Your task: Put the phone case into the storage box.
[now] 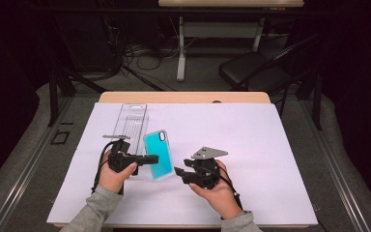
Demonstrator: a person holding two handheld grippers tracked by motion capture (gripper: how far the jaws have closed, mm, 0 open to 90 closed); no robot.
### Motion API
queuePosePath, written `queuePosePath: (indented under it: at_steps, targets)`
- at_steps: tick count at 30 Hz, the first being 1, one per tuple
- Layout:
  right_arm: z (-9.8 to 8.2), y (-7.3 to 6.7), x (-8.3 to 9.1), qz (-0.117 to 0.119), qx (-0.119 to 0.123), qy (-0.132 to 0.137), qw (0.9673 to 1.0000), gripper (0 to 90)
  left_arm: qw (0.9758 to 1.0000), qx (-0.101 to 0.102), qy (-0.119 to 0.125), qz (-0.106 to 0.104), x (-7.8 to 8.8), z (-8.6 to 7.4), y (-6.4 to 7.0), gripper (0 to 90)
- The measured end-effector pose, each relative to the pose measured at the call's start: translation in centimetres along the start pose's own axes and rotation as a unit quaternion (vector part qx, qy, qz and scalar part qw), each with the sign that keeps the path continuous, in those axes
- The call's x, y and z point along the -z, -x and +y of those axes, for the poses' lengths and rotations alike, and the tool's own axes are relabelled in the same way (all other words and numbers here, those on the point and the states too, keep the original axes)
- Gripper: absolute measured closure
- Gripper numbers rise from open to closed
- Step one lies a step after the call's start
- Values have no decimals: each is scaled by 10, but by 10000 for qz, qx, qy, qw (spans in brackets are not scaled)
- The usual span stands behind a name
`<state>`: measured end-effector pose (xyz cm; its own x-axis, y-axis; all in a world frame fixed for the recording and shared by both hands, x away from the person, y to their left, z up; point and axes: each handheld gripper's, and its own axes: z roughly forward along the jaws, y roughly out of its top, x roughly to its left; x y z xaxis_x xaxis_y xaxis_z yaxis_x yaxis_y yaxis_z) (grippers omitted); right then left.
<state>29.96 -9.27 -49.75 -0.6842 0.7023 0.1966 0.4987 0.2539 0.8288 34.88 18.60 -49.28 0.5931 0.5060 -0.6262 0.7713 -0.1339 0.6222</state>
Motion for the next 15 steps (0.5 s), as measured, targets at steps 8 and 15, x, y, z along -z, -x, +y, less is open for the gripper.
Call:
queuePosePath:
  at_steps: [8,15]
  targets:
    - [4,2,5,163,94,94,9998,476,9997,-220,-104,-86,-3,0,6,813]
    - [7,7,10,368,-92,103,9992,477,9992,-336,-159,-172,-2,0,8,813]
